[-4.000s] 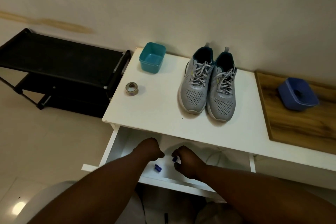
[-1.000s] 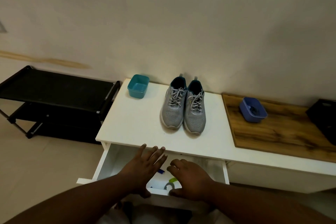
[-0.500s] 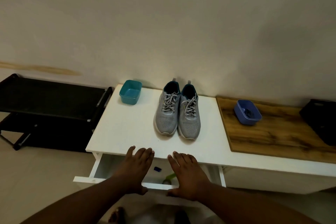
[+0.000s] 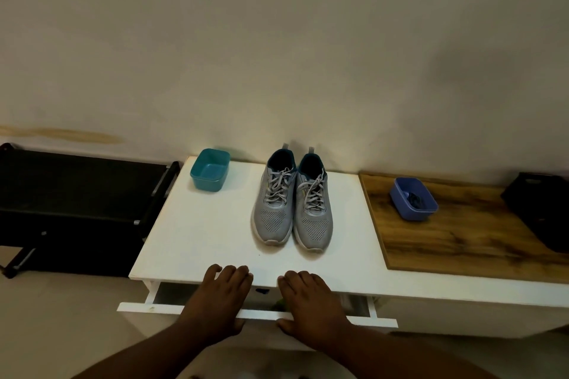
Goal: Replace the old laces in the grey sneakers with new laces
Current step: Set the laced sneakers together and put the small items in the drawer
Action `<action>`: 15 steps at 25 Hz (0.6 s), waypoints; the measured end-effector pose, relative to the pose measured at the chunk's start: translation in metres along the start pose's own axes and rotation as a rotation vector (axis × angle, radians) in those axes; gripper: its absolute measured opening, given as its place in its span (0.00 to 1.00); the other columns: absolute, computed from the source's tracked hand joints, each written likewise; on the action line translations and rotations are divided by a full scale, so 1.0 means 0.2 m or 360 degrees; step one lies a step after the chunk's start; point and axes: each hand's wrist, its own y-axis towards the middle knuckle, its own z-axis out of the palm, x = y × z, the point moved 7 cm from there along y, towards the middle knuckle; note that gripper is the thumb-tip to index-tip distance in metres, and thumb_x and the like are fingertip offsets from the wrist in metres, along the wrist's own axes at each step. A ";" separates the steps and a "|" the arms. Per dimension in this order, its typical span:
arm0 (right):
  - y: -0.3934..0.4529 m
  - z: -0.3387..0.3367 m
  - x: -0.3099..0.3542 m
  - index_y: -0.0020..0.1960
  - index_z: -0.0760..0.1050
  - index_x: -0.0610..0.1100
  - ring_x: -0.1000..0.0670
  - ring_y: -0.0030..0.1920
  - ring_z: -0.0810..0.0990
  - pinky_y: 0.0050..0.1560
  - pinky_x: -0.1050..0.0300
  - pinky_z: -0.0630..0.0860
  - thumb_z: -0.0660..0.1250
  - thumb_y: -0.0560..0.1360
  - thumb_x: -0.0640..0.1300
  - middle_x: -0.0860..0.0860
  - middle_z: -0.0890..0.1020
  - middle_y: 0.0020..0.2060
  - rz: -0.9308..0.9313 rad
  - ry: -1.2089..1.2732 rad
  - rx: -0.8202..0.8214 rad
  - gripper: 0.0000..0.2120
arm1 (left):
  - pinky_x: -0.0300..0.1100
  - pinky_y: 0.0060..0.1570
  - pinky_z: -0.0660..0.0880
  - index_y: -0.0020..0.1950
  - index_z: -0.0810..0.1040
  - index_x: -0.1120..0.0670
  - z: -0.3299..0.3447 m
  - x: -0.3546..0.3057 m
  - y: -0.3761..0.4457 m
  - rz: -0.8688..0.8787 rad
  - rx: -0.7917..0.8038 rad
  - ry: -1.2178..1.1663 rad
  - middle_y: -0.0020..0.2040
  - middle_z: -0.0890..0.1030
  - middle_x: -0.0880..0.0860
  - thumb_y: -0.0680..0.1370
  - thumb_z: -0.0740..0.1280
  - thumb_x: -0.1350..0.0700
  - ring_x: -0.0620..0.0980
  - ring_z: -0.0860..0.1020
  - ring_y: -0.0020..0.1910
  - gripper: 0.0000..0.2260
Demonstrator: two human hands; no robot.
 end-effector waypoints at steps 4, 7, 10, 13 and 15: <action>0.04 0.00 -0.01 0.64 0.69 0.49 0.47 0.53 0.75 0.50 0.50 0.77 0.67 0.73 0.63 0.51 0.75 0.57 -0.0020 -0.0019 -0.0067 0.26 | 0.52 0.49 0.75 0.60 0.77 0.53 -0.02 0.00 0.03 -0.0061 -0.0142 -0.0041 0.59 0.77 0.53 0.63 0.72 0.43 0.55 0.77 0.50 0.28; 0.07 -0.01 -0.02 0.56 0.70 0.51 0.49 0.47 0.76 0.41 0.53 0.75 0.71 0.70 0.61 0.53 0.74 0.50 -0.0007 -0.0040 -0.0137 0.21 | 0.50 0.42 0.74 0.54 0.77 0.52 -0.02 0.01 0.06 -0.0113 -0.0225 -0.0026 0.54 0.77 0.52 0.65 0.71 0.50 0.55 0.76 0.46 0.19; 0.10 -0.01 -0.03 0.54 0.71 0.51 0.49 0.44 0.75 0.37 0.53 0.73 0.72 0.70 0.58 0.54 0.74 0.47 0.0013 -0.0068 -0.0211 0.18 | 0.49 0.37 0.70 0.49 0.75 0.52 -0.02 0.02 0.09 -0.0157 -0.0324 0.0000 0.49 0.76 0.51 0.66 0.72 0.55 0.55 0.73 0.40 0.14; 0.13 -0.01 -0.04 0.51 0.71 0.51 0.49 0.41 0.74 0.35 0.53 0.70 0.70 0.70 0.52 0.53 0.73 0.44 0.0028 -0.0097 -0.0289 0.13 | 0.50 0.36 0.67 0.48 0.72 0.51 -0.03 0.03 0.12 -0.0201 -0.0385 0.0021 0.45 0.73 0.50 0.65 0.71 0.59 0.54 0.70 0.38 0.14; 0.14 0.00 -0.04 0.51 0.71 0.51 0.49 0.40 0.73 0.35 0.53 0.68 0.70 0.69 0.49 0.53 0.73 0.44 0.0027 -0.0110 -0.0333 0.13 | 0.50 0.36 0.65 0.46 0.72 0.51 -0.04 0.03 0.13 -0.0223 -0.0435 0.0036 0.44 0.72 0.50 0.64 0.71 0.61 0.54 0.69 0.37 0.14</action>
